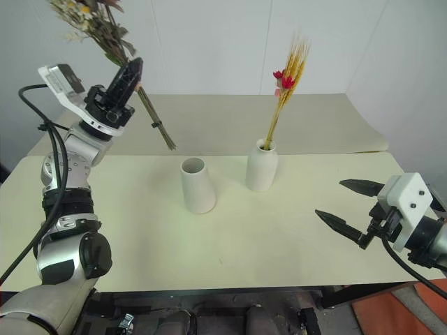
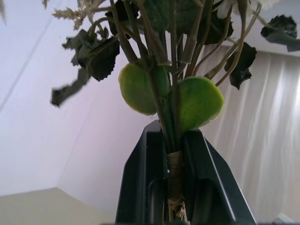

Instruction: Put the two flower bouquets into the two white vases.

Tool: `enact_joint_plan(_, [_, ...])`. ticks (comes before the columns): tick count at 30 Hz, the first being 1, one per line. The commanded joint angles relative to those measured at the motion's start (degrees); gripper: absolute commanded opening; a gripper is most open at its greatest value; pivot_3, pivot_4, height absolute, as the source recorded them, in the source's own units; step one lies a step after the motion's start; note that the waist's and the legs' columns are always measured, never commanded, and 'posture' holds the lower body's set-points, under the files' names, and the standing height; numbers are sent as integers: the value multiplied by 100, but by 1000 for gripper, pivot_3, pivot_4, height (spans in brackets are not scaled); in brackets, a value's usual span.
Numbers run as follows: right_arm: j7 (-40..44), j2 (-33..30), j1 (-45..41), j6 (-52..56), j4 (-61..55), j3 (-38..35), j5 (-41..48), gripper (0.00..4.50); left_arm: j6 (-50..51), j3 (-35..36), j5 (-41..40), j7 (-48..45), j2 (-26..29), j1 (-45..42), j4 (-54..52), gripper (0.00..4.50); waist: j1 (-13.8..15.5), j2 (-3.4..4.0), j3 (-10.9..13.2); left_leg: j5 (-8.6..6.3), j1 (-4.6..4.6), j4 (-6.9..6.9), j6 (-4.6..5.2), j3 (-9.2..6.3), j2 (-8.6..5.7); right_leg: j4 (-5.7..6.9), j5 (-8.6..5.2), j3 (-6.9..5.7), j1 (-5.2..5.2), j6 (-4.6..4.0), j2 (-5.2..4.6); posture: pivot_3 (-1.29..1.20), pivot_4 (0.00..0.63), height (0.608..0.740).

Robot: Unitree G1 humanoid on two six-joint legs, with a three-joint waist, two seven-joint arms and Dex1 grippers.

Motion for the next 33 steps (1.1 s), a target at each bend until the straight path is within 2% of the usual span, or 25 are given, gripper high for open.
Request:
enact_joint_plan(1, [-122,46,49,17,-222,-223,31,4500,-130,-106,59,-243,115,-21,-103,129,-12,0,0,0,0,0,0,0,0,0,0,0,-1,0,0,0,150,740])
enact_joint_plan(17, [-429,128,153,28,-469,-283,25,4500,-1429,-518,790,-882,-368,-98,836,129,12,0,0,0,-7,0,0,-1,0,-6,0,0,-2,0,0,0,150,740])
enact_joint_plan(20, [-477,148,229,44,-521,-351,35,4500,-1412,-460,731,-922,-437,-162,969,129,8,0,0,0,-8,0,1,-2,0,-6,0,0,-3,0,1,0,150,740])
enact_joint_plan(29, [-468,121,295,13,-550,-459,32,4500,-1726,-989,1272,-1608,-314,-61,1070,129,6,0,0,0,-9,0,1,-2,-1,-7,0,0,-3,0,1,0,150,740])
enact_joint_plan(31, [-447,117,303,26,-542,-460,53,4500,-1568,-1110,1327,-1772,-229,-20,1047,846,1,0,0,0,-9,0,1,-2,0,-8,0,0,-4,0,1,0,150,740])
enact_joint_plan(33, [-328,106,329,22,-511,-497,149,4500,-1563,-1241,1470,-1842,-138,34,1014,1329,-7,0,0,0,-10,0,1,-2,0,-7,0,0,-5,0,1,0,150,740])
